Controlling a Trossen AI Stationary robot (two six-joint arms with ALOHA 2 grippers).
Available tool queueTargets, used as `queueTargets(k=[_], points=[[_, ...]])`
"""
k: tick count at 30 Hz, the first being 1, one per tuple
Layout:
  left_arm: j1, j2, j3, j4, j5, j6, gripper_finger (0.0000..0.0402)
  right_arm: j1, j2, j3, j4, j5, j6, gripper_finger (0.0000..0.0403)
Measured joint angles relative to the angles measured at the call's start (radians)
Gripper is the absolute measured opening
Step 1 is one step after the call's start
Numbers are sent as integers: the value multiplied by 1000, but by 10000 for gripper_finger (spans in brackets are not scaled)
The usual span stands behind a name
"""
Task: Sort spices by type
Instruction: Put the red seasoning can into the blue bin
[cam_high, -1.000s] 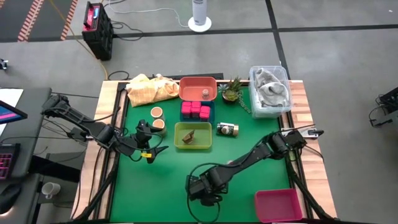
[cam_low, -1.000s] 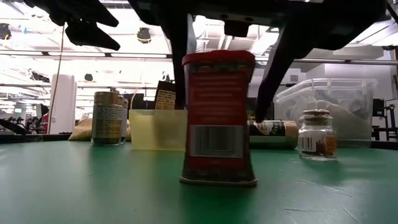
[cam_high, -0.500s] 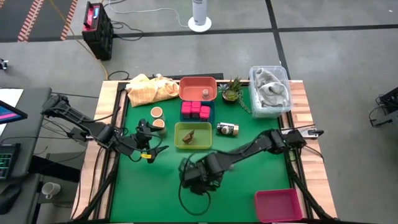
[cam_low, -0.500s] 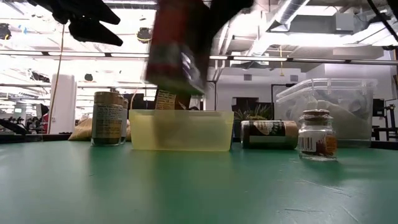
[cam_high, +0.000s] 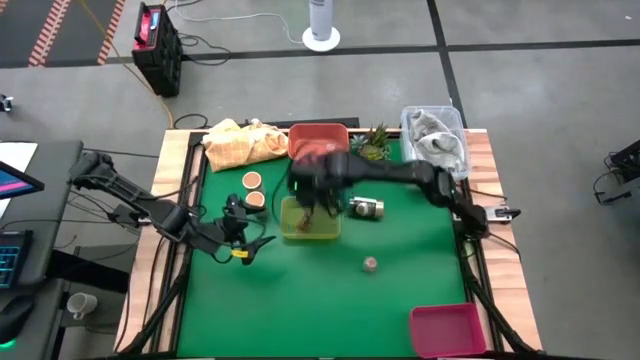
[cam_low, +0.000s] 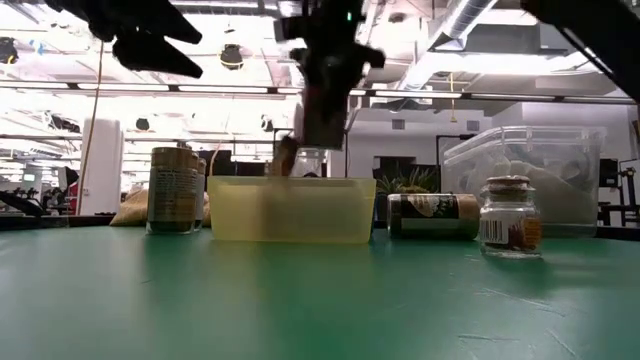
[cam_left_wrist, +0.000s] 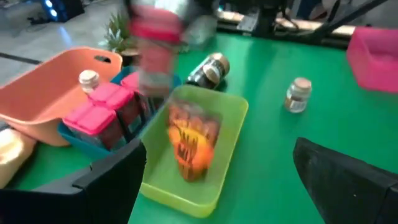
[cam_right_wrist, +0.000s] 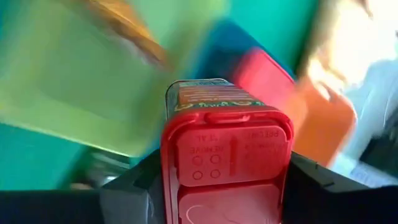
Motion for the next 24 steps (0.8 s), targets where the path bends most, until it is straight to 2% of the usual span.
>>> queueTargets(k=[6, 12, 15, 24], points=[[-42, 78, 0, -2, -12, -64, 389, -201, 0, 0, 13, 13, 148, 231], [-70, 89, 0, -4, -17, -92, 389, -322, 2, 0, -90, 7, 497, 232], [-71, 89, 0, -9, -18, -98, 389, -348, 3, 0, -137, -62, 649, 232], [-72, 87, 0, -9, -63, -112, 389, -337, 15, 1, -204, -278, 860, 232]])
